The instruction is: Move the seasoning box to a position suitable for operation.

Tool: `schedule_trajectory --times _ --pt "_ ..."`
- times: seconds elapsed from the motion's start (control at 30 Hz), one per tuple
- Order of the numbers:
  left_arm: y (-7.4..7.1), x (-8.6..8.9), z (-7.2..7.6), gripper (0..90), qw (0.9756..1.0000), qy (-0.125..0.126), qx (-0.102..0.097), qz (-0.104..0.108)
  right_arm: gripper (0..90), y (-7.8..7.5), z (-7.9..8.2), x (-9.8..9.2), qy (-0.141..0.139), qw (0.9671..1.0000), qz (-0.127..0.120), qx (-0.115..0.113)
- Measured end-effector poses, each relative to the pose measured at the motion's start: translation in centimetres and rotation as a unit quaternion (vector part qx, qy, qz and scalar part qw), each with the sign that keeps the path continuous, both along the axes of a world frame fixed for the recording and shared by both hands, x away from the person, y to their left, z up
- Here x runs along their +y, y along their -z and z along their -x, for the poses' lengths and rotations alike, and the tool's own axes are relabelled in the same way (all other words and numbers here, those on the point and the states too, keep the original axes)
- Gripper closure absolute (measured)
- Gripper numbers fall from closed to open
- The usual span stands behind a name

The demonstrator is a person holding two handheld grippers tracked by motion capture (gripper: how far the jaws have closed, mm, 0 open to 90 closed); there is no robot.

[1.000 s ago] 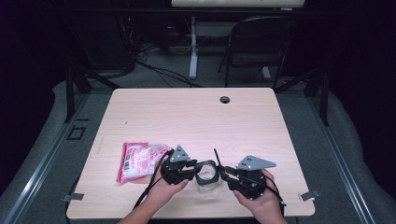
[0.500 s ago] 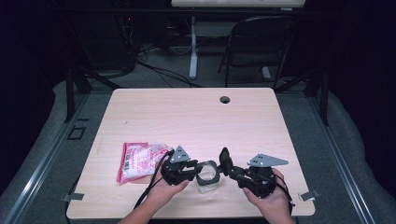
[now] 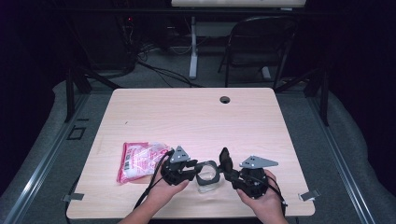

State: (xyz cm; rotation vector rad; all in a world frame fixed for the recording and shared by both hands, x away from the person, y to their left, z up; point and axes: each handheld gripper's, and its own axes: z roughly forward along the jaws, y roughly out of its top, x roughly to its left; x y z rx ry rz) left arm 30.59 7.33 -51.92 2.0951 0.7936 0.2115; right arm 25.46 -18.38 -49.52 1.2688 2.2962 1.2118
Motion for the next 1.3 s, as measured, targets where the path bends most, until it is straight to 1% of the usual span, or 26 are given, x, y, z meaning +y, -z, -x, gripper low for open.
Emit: schedule_trajectory --times 0.03,0.1,0.17,0.2,0.27,0.3,0.33,0.37,0.5,0.57,0.6,0.63,0.67,0.7,0.77,0.9,0.93,0.97,1.0,1.03,1.07,1.1,1.17,1.2,1.23,1.3 --pt "0.0 0.0 0.0 66.8 1.0000 -0.002 -0.001 0.003 77.6 0.2 -0.1 0.0 0.004 1.0000 -0.007 0.000" --pt "-0.1 0.1 0.0 66.8 1.0000 -0.002 -0.001 0.004 78.0 0.2 -0.2 -0.1 0.002 1.0000 -0.009 0.004" --pt "-0.1 0.2 0.1 66.6 1.0000 -0.004 -0.004 0.004 80.0 0.3 -0.5 -0.3 0.008 0.9997 -0.022 0.006" --pt "-0.2 0.3 0.1 66.3 1.0000 -0.002 -0.003 0.008 80.8 0.4 -0.7 -0.4 0.011 0.9997 -0.021 0.006" --pt "-0.3 0.5 0.1 65.9 1.0000 -0.002 -0.005 0.007 82.8 0.4 -1.2 -0.4 0.019 0.9994 -0.027 0.004" --pt "-0.4 0.7 0.2 66.0 0.9999 -0.006 -0.008 0.006 83.3 0.5 -1.4 -0.3 0.024 0.9993 -0.030 0.002" --pt "-0.4 0.7 0.2 65.9 0.9999 -0.006 -0.008 0.006 83.3 0.5 -1.4 -0.3 0.024 0.9993 -0.030 0.002" --pt "-0.5 1.1 0.3 66.0 0.9999 -0.012 -0.008 0.009 84.5 0.5 -1.9 -0.3 0.023 0.9993 -0.029 0.000" --pt "-0.7 1.7 0.4 65.9 0.9996 -0.021 -0.014 0.010 84.0 0.6 -2.5 -0.2 0.026 0.9991 -0.033 0.000" --pt "-0.8 2.2 0.5 66.0 0.9995 -0.028 -0.014 0.011 80.4 0.9 -3.0 -0.1 0.024 0.9990 -0.039 0.001" --pt "-0.9 2.6 0.5 65.9 0.9993 -0.033 -0.015 0.011 80.2 1.1 -3.4 0.0 0.019 0.9990 -0.041 0.002" --pt "-0.9 3.0 0.6 65.8 0.9990 -0.040 -0.014 0.010 80.5 1.2 -3.5 0.1 0.020 0.9990 -0.041 0.002" --pt "-0.9 3.0 0.6 65.7 0.9990 -0.040 -0.014 0.010 81.7 1.3 -3.7 0.1 0.021 0.9988 -0.044 0.001" --pt "-0.9 3.3 0.6 65.7 0.9988 -0.045 -0.015 0.011 81.7 1.3 -3.7 0.1 0.021 0.9988 -0.044 0.001" --pt "-0.9 4.0 0.7 65.2 0.9984 -0.053 -0.016 0.011 84.5 1.3 -4.0 0.1 0.017 0.9989 -0.043 0.003" --pt "-1.0 5.4 0.7 61.9 0.9969 -0.076 -0.016 0.015 84.4 1.3 -4.7 -0.2 0.016 0.9986 -0.050 0.008" --pt "-1.0 5.9 0.7 60.5 0.9961 -0.085 -0.017 0.015 84.4 1.3 -4.8 -0.3 0.017 0.9983 -0.055 0.007" --pt "-1.1 6.2 0.7 59.6 0.9960 -0.087 -0.017 0.015 84.4 1.3 -5.0 -0.4 0.018 0.9981 -0.058 0.010" --pt "-1.0 6.5 0.7 57.6 0.9951 -0.096 -0.018 0.016 84.6 1.4 -5.3 -0.5 0.019 0.9977 -0.064 0.009" --pt "-1.1 7.0 0.7 57.6 0.9949 -0.098 -0.018 0.014 84.6 1.4 -5.3 -0.5 0.019 0.9977 -0.064 0.009" --pt "-1.0 7.4 0.7 57.0 0.9942 -0.105 -0.018 0.014 84.8 1.4 -5.6 -0.7 0.020 0.9979 -0.062 0.005" --pt "-1.0 7.7 0.7 57.0 0.9938 -0.108 -0.017 0.015 84.8 1.4 -5.6 -0.7 0.020 0.9979 -0.062 0.005" --pt "-1.0 8.5 0.7 56.8 0.9930 -0.116 -0.016 0.015 84.9 1.5 -5.9 -0.8 0.028 0.9976 -0.063 0.003" --pt "-0.9 9.0 0.7 56.8 0.9924 -0.121 -0.016 0.015 84.8 1.4 -6.2 -1.1 0.031 0.9978 -0.059 0.003" --pt "-0.8 9.5 0.7 56.8 0.9916 -0.128 -0.015 0.013 84.8 1.5 -6.4 -1.2 0.033 0.9975 -0.063 0.002" --pt "-0.7 9.8 0.7 56.8 0.9913 -0.130 -0.014 0.013 84.7 1.5 -6.7 -1.5 0.038 0.9973 -0.063 0.001"
